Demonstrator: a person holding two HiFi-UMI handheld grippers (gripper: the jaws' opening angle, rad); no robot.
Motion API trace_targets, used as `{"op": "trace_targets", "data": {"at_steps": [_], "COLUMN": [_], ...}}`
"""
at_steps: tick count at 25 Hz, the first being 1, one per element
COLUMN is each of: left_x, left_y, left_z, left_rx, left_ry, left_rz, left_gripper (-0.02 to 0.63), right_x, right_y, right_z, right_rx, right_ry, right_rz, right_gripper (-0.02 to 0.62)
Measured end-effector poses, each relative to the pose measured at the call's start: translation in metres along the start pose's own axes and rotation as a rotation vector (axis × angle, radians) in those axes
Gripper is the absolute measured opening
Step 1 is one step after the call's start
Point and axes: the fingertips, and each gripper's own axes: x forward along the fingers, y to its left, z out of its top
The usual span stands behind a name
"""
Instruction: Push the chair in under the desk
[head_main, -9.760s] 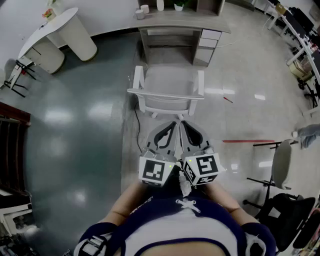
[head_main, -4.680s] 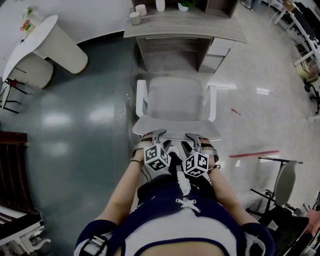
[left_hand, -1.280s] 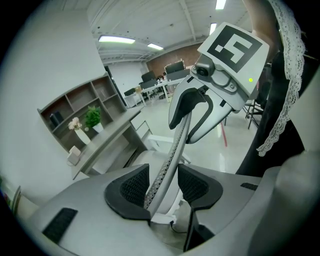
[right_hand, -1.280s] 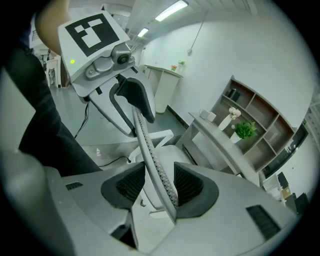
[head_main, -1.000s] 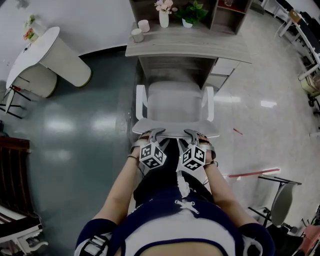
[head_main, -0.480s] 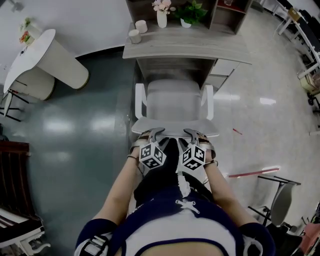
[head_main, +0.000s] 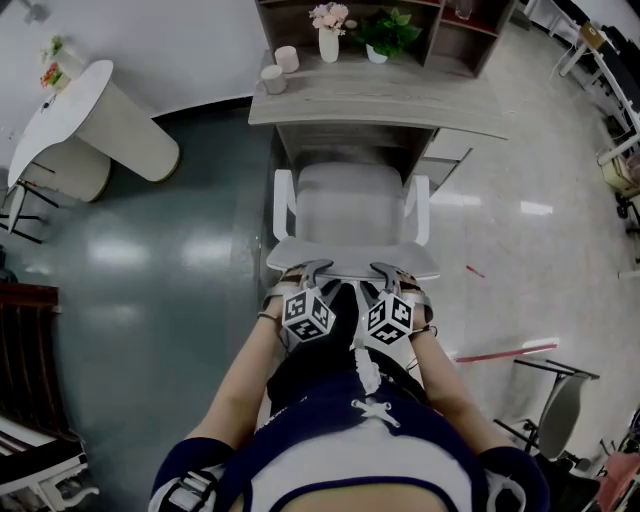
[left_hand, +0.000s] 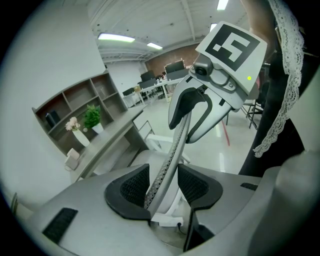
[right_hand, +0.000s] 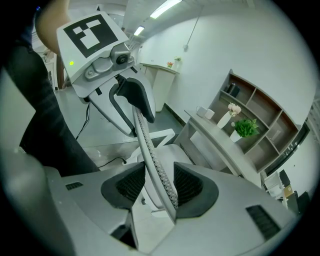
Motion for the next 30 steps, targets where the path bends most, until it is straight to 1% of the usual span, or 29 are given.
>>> {"op": "trace_targets", "data": {"at_steps": [12,25,30], "left_x": [0.008,0.018,0.022], "left_y": [0.016,0.035,0.042], "left_z": [0.003,0.006,0.008], "left_rx": [0.009,0.016,0.018], "left_ry": [-0.005,-0.008,-0.011], "left_rz": [-0.009,0.000,-0.013], "left_gripper": [0.181,0.179,0.178], "right_x": [0.010,0.020,0.023], "right_y": [-0.016,-0.034,-0.042], "right_z": [0.003,0.006,0.007], "right_rx": [0.013,0.019,0.024], "right_ry": [0.013,0.014,0.020], "right_rz": [0.011,0.015,0.017], "right_gripper": [0.158,0.158,0.158]}}
